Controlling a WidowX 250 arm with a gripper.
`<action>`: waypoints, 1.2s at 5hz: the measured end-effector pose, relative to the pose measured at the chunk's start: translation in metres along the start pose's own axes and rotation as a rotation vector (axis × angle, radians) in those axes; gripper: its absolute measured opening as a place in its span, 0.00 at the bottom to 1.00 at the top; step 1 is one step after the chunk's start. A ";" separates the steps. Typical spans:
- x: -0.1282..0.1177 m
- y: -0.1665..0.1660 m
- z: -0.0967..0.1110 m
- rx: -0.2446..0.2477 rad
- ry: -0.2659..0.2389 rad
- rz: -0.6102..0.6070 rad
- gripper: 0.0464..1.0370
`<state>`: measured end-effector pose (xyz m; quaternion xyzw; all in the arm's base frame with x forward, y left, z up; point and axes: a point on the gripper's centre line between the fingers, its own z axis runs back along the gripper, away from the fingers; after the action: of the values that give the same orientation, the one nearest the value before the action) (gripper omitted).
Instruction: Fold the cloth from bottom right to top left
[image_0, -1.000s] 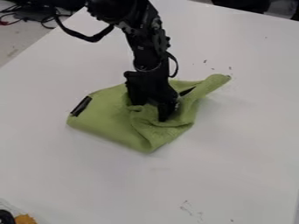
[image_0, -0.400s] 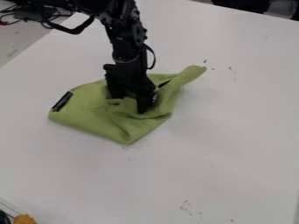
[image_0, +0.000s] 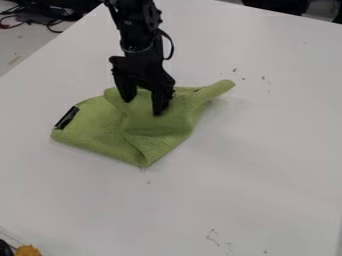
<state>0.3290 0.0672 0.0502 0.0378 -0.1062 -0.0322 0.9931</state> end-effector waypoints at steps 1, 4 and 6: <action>0.009 -0.001 0.011 -0.020 -0.029 0.001 0.96; 0.021 -0.003 0.056 -0.022 0.014 0.058 0.96; 0.013 -0.042 0.057 -0.058 0.099 0.119 0.96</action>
<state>0.3274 0.0208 0.1056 0.0041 -0.0582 0.0258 0.9980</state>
